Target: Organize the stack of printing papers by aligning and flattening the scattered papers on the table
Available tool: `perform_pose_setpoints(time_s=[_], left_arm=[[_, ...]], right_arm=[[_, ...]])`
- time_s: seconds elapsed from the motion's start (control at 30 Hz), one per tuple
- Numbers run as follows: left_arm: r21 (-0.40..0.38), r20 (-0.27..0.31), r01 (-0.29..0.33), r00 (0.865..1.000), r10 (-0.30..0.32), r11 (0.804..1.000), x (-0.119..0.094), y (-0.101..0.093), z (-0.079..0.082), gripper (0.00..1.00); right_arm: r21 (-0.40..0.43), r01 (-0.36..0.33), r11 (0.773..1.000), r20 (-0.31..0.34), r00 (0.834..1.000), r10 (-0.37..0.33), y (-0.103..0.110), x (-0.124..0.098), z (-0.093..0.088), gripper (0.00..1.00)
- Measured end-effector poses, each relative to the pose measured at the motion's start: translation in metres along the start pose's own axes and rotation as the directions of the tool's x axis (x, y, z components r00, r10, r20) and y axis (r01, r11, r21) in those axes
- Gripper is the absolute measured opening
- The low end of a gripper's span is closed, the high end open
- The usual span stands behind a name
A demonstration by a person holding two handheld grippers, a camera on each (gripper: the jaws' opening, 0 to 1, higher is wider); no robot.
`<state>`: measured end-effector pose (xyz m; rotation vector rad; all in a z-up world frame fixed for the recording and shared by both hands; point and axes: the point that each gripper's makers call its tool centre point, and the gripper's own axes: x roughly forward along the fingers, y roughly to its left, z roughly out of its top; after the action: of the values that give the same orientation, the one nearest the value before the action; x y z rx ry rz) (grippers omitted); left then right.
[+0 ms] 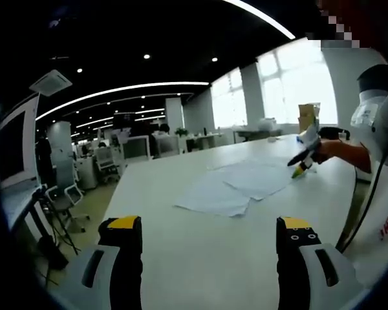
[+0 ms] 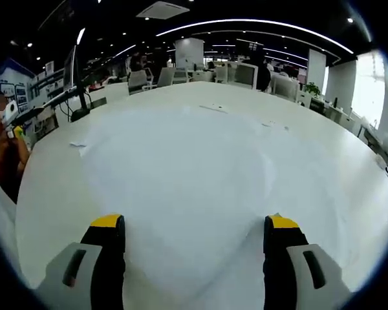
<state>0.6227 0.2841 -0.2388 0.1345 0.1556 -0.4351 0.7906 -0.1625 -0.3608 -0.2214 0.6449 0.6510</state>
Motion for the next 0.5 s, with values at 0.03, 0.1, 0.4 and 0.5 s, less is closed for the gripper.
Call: perform_pose_setpoints(time_s=[0.03,0.1,0.4,0.5], left_arm=[[0.0,0.003,-0.001,1.0,0.001,1.0,-0.0008,-0.0002,0.0009,0.88],[0.003,0.01,0.0,1.0,0.0,1.0,-0.0025,-0.001,0.0024,0.88],[-0.005,0.008,0.007,1.0,-0.007,1.0,0.0008,-0.0023,-0.0008,0.88],[-0.003,0.01,0.011,1.0,-0.011,1.0,0.0018,-0.0032,0.0003,0.87]], right_arm=[[0.001,0.001,1.0,0.001,1.0,-0.001,-0.0001,0.0002,0.0002,0.84],[0.002,0.002,1.0,0.003,1.0,-0.002,-0.0005,0.0005,0.0005,0.84],[0.006,0.007,1.0,0.015,1.0,-0.007,-0.0024,0.0018,0.0016,0.83],[0.012,0.015,1.0,0.021,1.0,-0.015,-0.0039,0.0022,0.0022,0.81]])
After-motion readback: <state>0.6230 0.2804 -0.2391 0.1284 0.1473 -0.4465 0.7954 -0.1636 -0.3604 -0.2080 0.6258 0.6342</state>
